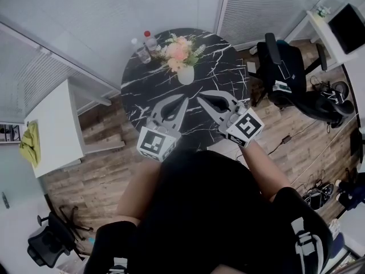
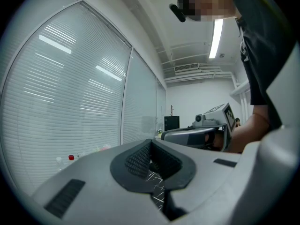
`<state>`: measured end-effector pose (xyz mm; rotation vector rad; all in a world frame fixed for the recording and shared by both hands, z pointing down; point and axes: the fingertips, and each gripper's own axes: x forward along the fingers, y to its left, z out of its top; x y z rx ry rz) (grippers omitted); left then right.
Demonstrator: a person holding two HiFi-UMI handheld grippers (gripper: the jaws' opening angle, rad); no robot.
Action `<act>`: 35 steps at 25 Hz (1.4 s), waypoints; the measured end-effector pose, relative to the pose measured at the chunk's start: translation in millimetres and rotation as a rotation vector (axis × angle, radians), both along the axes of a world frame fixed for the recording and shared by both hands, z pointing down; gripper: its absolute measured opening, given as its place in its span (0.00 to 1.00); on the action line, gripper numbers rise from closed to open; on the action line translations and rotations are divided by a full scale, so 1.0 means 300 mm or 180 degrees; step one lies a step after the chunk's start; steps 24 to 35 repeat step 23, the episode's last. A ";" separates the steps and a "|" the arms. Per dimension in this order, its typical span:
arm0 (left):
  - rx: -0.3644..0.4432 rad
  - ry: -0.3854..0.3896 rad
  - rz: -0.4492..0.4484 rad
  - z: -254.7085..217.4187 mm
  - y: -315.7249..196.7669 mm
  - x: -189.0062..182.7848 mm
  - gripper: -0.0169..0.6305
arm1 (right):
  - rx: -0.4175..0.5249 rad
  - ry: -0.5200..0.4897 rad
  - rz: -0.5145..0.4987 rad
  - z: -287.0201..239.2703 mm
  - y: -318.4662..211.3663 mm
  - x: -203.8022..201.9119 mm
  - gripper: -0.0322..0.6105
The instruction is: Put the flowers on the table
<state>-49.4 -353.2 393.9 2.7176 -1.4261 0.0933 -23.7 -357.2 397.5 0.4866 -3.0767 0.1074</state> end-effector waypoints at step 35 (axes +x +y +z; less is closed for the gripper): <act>-0.0011 -0.0002 -0.0042 -0.002 0.024 0.015 0.05 | 0.0036 0.0043 0.0001 -0.007 0.015 0.009 0.08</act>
